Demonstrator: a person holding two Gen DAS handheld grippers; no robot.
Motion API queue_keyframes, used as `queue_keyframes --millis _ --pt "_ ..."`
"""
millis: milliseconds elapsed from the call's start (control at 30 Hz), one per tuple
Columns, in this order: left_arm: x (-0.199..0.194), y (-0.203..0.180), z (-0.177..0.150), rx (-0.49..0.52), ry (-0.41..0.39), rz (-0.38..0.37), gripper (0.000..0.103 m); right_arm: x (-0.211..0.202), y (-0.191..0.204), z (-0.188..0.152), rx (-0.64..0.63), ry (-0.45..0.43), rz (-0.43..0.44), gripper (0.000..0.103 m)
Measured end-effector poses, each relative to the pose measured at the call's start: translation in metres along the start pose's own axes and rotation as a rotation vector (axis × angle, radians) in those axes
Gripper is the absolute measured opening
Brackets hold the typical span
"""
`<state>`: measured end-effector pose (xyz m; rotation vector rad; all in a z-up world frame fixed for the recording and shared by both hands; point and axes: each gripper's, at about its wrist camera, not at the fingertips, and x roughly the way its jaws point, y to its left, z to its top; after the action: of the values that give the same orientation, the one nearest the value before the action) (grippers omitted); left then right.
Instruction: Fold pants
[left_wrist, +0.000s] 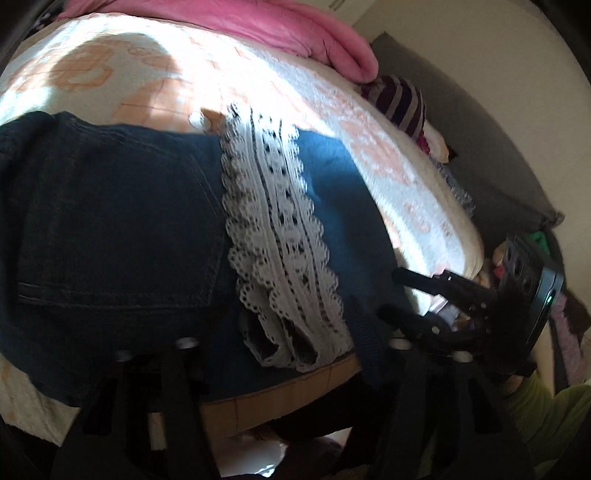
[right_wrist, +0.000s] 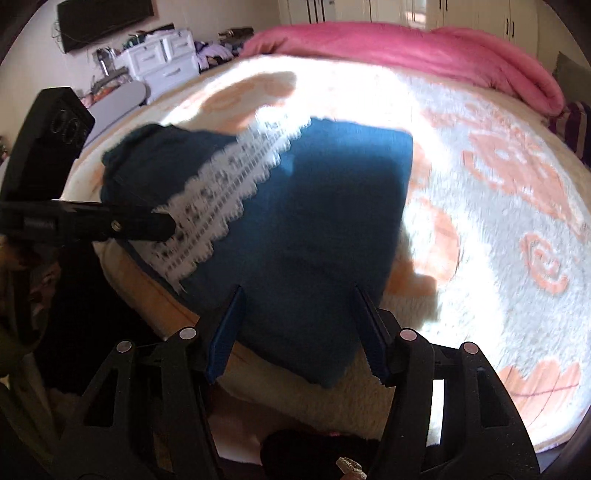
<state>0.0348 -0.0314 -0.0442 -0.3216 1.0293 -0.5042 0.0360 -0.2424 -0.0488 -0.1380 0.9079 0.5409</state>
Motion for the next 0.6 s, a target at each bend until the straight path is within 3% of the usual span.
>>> queue_keyframes --millis 33,133,333,500,600 --pt "0.003 -0.004 -0.002 0.032 0.006 0.036 0.032 0.001 0.000 -0.002 0.006 0.003 0.000 0.052" --pt "-0.001 -0.010 -0.005 0.047 0.019 0.022 0.022 -0.003 -0.002 -0.006 0.010 0.002 0.008 0.052" --pt "0.003 -0.007 -0.012 0.054 0.014 0.039 0.025 -0.003 0.003 0.002 -0.018 0.041 -0.006 0.052" --pt "0.002 -0.009 -0.012 0.070 0.008 0.045 0.026 -0.020 0.007 0.065 -0.044 -0.086 0.022 0.059" --pt "0.000 -0.012 -0.015 0.074 0.003 0.046 0.027 -0.001 0.021 0.109 -0.090 -0.087 0.047 0.060"
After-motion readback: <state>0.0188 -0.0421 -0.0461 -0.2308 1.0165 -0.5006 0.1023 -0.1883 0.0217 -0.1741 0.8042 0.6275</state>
